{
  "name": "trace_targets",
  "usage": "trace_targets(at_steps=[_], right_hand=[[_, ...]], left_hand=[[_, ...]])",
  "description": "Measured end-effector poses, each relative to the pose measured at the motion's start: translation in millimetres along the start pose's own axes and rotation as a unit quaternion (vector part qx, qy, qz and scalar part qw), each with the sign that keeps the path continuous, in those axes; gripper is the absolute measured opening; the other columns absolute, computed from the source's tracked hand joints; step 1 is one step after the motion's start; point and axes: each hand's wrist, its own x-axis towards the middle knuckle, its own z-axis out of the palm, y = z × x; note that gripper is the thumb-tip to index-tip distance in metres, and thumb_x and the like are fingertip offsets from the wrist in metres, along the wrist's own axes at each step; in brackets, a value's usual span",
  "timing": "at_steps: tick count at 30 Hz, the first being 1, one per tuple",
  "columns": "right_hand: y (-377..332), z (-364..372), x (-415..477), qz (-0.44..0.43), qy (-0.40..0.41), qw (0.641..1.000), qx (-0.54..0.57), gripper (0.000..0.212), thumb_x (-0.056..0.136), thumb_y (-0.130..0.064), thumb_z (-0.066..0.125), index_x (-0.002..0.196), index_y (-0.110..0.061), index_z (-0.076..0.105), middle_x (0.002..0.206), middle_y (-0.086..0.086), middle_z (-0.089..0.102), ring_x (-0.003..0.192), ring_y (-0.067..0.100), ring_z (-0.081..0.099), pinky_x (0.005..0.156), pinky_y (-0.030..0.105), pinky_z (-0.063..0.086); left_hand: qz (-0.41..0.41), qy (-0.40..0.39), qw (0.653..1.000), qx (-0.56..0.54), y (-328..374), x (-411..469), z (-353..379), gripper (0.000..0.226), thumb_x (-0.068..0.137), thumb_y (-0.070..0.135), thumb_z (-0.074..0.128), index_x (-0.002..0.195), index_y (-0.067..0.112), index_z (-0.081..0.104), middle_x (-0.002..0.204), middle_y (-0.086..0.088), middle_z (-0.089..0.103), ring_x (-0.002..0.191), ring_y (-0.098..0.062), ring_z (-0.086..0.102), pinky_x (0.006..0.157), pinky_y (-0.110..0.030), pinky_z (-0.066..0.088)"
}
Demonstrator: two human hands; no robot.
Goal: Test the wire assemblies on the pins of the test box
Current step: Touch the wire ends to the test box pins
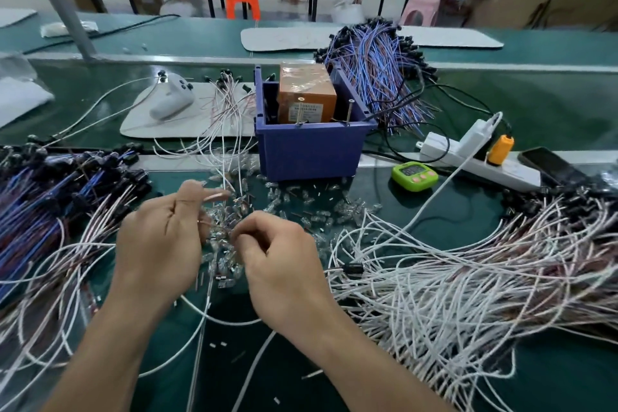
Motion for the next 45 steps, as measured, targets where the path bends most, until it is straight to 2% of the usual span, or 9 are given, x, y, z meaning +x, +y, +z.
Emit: trace_targets(at_steps=[4, 8, 11, 15, 18, 24, 29, 34, 45], right_hand=[[-22.6, -17.3, 1.0, -0.050, 0.059, 0.996, 0.035, 0.018, 0.101, -0.014, 0.058, 0.092, -0.026, 0.069, 0.074, -0.002, 0.069, 0.048, 0.000, 0.049, 0.043, 0.016, 0.038], [-54.7, -52.7, 12.5, -0.101, 0.079, 0.990, 0.050, 0.020, 0.098, -0.010, 0.061, 0.087, -0.027, 0.060, 0.069, -0.003, 0.073, 0.043, 0.001, 0.053, 0.042, 0.014, 0.038], [-69.7, -89.5, 28.8, -0.125, 0.100, 0.987, 0.009, 0.020, 0.093, -0.005, 0.067, 0.081, -0.020, 0.063, 0.067, -0.002, 0.074, 0.048, 0.013, 0.065, 0.048, 0.019, 0.048], [-71.3, -140.3, 49.4, -0.118, 0.177, 0.975, -0.067, 0.018, 0.084, -0.006, 0.080, 0.074, -0.020, 0.074, 0.066, -0.004, 0.075, 0.057, 0.014, 0.073, 0.059, 0.026, 0.058], [-65.3, -167.8, 56.1, -0.119, 0.210, 0.964, -0.115, 0.017, 0.077, -0.014, 0.087, 0.070, -0.026, 0.078, 0.066, -0.010, 0.075, 0.060, 0.009, 0.071, 0.061, 0.024, 0.055], [-53.4, -197.0, 60.2, -0.129, 0.194, 0.965, -0.120, 0.014, 0.078, -0.015, 0.088, 0.076, -0.027, 0.081, 0.074, -0.007, 0.077, 0.071, 0.015, 0.075, 0.074, 0.033, 0.063], [-44.9, -212.8, 65.9, -0.124, 0.173, 0.967, -0.141, 0.013, 0.079, -0.018, 0.086, 0.077, -0.029, 0.081, 0.073, -0.009, 0.077, 0.072, 0.012, 0.075, 0.076, 0.032, 0.060], [-39.2, -222.5, 73.3, -0.138, 0.146, 0.969, -0.147, 0.009, 0.076, -0.024, 0.084, 0.076, -0.032, 0.081, 0.069, -0.009, 0.076, 0.063, 0.006, 0.069, 0.065, 0.021, 0.051], [-24.0, -227.7, 81.7, -0.127, 0.138, 0.973, -0.137, 0.010, 0.075, -0.024, 0.086, 0.075, -0.033, 0.081, 0.068, -0.003, 0.076, 0.071, 0.029, 0.073, 0.072, 0.048, 0.062]], left_hand=[[0.004, 0.025, 0.994, -0.106, 2.6, 0.3, 0.1, 0.042, 0.093, 0.042, 0.036, 0.088, 0.031, 0.076, 0.065, 0.010, 0.062, 0.047, -0.006, 0.046, 0.039, -0.012, 0.035], [0.008, 0.016, 0.987, -0.158, -0.4, 3.1, -1.7, 0.032, 0.106, 0.018, 0.044, 0.095, 0.036, 0.068, 0.078, 0.013, 0.061, 0.068, -0.002, 0.052, 0.058, -0.018, 0.052], [-0.033, -0.015, 0.986, -0.164, -2.1, 4.7, -0.1, 0.032, 0.110, 0.031, 0.042, 0.090, 0.037, 0.066, 0.089, 0.005, 0.064, 0.087, -0.022, 0.058, 0.080, -0.043, 0.049], [-0.074, -0.032, 0.979, -0.188, 10.0, 5.2, 1.4, 0.040, 0.109, 0.042, 0.038, 0.089, 0.051, 0.071, 0.088, 0.030, 0.067, 0.092, 0.001, 0.060, 0.077, -0.030, 0.043], [-0.039, -0.033, 0.982, -0.184, 22.1, 10.3, 2.1, 0.037, 0.111, 0.031, 0.041, 0.094, 0.049, 0.069, 0.086, 0.027, 0.066, 0.083, 0.006, 0.060, 0.074, -0.034, 0.045], [0.009, 0.010, 0.987, -0.162, 49.2, 29.4, 17.6, 0.017, 0.101, 0.018, 0.061, 0.090, 0.030, 0.064, 0.080, 0.006, 0.071, 0.074, -0.024, 0.065, 0.073, -0.047, 0.058], [0.039, 0.025, 0.994, -0.097, 67.1, 44.0, 33.8, 0.017, 0.093, 0.018, 0.074, 0.082, 0.030, 0.069, 0.074, 0.019, 0.074, 0.061, 0.002, 0.067, 0.054, -0.015, 0.053], [0.051, 0.089, 0.994, -0.036, 68.8, 55.0, 40.7, 0.013, 0.089, 0.026, 0.081, 0.080, 0.032, 0.072, 0.069, 0.018, 0.071, 0.063, 0.000, 0.068, 0.070, -0.036, 0.063], [0.040, 0.112, 0.993, -0.023, 64.2, 66.9, 49.2, 0.015, 0.087, 0.033, 0.081, 0.075, 0.037, 0.072, 0.059, 0.018, 0.069, 0.054, -0.005, 0.067, 0.062, -0.041, 0.061]])
